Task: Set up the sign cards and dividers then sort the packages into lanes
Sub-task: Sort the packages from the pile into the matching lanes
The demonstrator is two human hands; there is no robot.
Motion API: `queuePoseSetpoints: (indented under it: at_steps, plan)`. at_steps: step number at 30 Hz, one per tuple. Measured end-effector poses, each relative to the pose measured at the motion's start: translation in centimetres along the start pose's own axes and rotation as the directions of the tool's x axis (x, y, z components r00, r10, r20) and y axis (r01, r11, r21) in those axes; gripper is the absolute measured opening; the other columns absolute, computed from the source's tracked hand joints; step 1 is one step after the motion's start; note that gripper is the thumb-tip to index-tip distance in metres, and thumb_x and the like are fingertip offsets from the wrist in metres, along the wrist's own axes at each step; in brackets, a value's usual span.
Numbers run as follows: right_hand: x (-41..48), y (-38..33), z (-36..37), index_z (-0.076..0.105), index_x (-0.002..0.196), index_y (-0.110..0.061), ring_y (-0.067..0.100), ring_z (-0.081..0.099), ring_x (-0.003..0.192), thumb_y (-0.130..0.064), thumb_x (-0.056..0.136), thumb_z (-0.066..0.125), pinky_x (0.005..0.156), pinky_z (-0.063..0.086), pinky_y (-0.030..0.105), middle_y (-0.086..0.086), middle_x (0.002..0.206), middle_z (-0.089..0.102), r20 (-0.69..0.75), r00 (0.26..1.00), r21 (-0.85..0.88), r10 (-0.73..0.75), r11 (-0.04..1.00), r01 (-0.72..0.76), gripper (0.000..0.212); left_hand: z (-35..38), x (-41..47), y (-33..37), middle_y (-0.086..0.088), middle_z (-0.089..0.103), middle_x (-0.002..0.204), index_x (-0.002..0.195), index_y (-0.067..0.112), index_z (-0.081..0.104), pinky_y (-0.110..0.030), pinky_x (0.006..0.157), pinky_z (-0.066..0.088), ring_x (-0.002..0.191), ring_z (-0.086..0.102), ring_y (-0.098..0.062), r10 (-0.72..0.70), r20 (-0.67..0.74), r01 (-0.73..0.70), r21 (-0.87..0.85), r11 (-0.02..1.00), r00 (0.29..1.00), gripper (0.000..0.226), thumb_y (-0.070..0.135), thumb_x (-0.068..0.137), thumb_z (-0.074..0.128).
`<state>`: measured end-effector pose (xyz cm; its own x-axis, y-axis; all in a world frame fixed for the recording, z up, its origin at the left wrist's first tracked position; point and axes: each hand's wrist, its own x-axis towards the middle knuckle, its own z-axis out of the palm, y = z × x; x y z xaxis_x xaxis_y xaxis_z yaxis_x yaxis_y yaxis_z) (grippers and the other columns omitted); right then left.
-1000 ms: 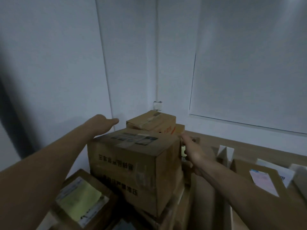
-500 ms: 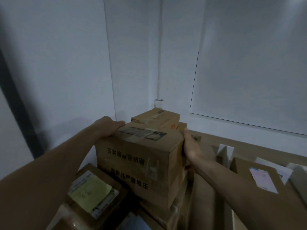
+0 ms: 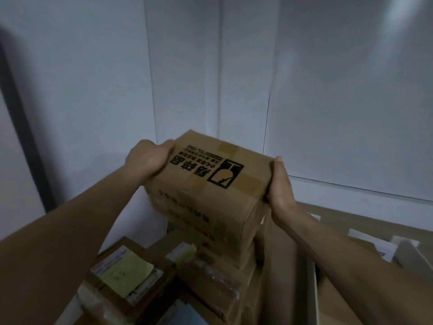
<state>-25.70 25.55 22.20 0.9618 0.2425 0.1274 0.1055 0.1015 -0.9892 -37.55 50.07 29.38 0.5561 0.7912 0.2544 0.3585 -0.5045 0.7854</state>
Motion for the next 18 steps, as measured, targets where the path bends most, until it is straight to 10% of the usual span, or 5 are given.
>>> queuePoseSetpoints:
  at_steps: [5, 13, 18]
  plan:
    - [-1.4, -4.7, -5.6, 0.071, 0.103, -0.017, 0.018, 0.066, 0.096, -0.062, 0.102, 0.031, 0.088, 0.050, 0.036, 0.002, 0.098, 0.071, -0.089, 0.983, 0.411, -0.161, 0.893, 0.184, 0.060, 0.6, -3.6, 5.5, -0.007, 0.066, 0.071, 0.075, 0.014, 0.059, -0.036, 0.065, 0.051, 0.076, 0.067, -0.031, -0.018, 0.002, 0.014, -0.691, 0.723, 1.000, 0.044, 0.054, 0.093, 0.048]
    - [-3.6, -9.0, -17.0, 0.064, 0.088, -0.013, 0.016, 0.064, 0.067, -0.027, 0.103, 0.047, 0.054, 0.052, 0.023, -0.002, 0.068, 0.066, -0.002, 0.994, 0.579, -0.107, 0.811, 0.089, 0.027, 4.7, -10.1, 9.9, -0.011, 0.061, 0.077, 0.078, 0.004, 0.067, -0.038, 0.062, 0.048, 0.075, 0.060, -0.028, 0.071, -0.001, -0.039, -0.844, 0.535, 0.997, 0.013, 0.016, 0.078, 0.062]
    - [-4.8, -9.2, -23.0, 0.067, 0.108, -0.012, 0.021, 0.069, 0.081, -0.002, 0.093, 0.045, 0.070, 0.057, 0.035, 0.005, 0.090, 0.072, 0.050, 0.994, 0.509, -0.094, 0.859, 0.056, 0.028, 6.4, -13.3, 11.7, -0.004, 0.039, 0.070, 0.075, 0.010, 0.047, -0.025, 0.051, 0.040, 0.062, 0.044, -0.017, 0.166, 0.071, -0.007, -0.903, 0.429, 0.984, 0.007, 0.012, 0.068, 0.050]
